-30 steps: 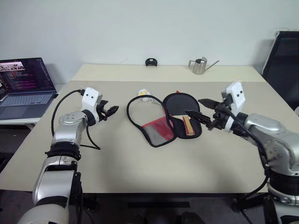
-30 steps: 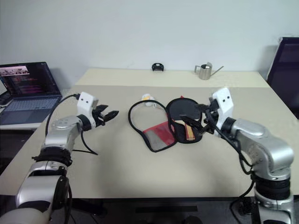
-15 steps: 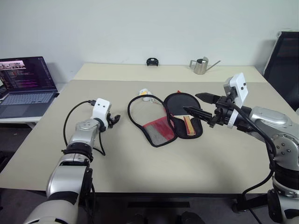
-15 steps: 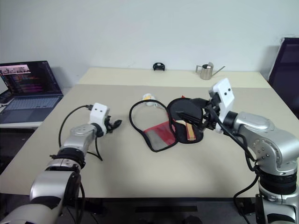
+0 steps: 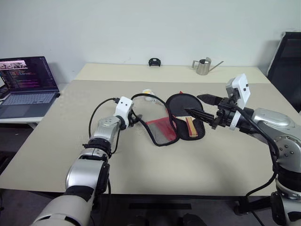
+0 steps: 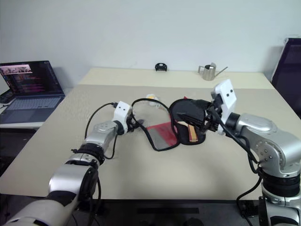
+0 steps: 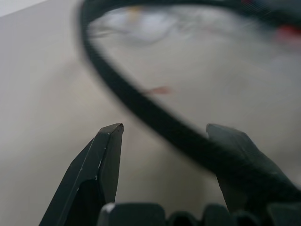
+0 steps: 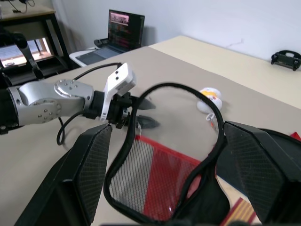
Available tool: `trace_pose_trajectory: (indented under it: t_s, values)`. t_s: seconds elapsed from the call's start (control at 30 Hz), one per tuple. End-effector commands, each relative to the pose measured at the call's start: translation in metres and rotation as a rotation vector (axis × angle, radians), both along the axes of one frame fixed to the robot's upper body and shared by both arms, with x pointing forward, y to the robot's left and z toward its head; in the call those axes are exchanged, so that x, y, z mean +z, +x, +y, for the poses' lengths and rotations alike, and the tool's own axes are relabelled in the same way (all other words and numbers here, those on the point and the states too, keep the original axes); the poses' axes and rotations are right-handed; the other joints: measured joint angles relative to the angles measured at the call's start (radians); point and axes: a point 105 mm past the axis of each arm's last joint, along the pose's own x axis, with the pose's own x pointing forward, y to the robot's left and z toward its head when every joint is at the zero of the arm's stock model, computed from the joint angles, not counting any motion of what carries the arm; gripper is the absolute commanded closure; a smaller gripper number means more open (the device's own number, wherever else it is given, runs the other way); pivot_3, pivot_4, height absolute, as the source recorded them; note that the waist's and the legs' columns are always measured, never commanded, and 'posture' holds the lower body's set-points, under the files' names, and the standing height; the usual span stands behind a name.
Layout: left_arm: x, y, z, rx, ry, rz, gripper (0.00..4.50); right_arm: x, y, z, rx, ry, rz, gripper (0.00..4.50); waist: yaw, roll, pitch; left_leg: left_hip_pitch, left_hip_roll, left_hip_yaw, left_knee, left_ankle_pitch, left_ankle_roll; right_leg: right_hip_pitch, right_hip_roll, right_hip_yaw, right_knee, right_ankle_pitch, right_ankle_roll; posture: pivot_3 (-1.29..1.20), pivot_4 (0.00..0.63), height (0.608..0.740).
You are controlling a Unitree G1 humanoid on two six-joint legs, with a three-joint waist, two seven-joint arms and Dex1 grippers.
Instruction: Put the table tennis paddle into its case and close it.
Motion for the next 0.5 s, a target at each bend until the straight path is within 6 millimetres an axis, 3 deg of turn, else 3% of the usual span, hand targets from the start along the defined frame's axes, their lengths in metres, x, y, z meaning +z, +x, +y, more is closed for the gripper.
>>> trace_pose_trajectory:
  t_s: [0.03,0.17,0.33,0.5]
  values:
    - [0.043,0.005,-0.019,-0.077,-0.056,-0.104,1.42,0.013,-0.008,-0.005,0.011,-0.016,-0.065,0.42,0.0,0.0,0.0,0.0,0.0,0.0,0.0,0.0,0.0,0.0,0.0,0.0,0.0,0.0,0.0,0.0,0.15,0.74]
    - [0.063,0.004,-0.03,-0.131,-0.083,-0.146,1.42,0.014,-0.015,-0.013,0.047,-0.071,-0.07,0.42,0.0,0.0,0.0,0.0,0.0,0.0,0.0,0.0,0.0,0.0,0.0,0.0,0.0,0.0,0.0,0.0,0.15,0.74]
    - [0.066,0.001,-0.04,-0.162,-0.105,-0.148,1.42,0.016,-0.017,-0.021,0.059,-0.123,-0.077,0.42,-0.002,0.0,0.0,0.0,0.0,0.0,0.0,0.0,0.0,0.0,0.0,0.0,-0.001,0.0,0.0,0.0,0.15,0.74]
    - [0.065,-0.004,-0.072,-0.245,-0.134,-0.129,1.42,0.019,-0.015,-0.027,0.045,-0.139,-0.085,0.42,0.001,-0.001,0.0,-0.001,0.0,0.0,0.0,0.0,0.0,0.0,0.0,0.0,-0.001,0.0,0.0,0.0,0.15,0.74]
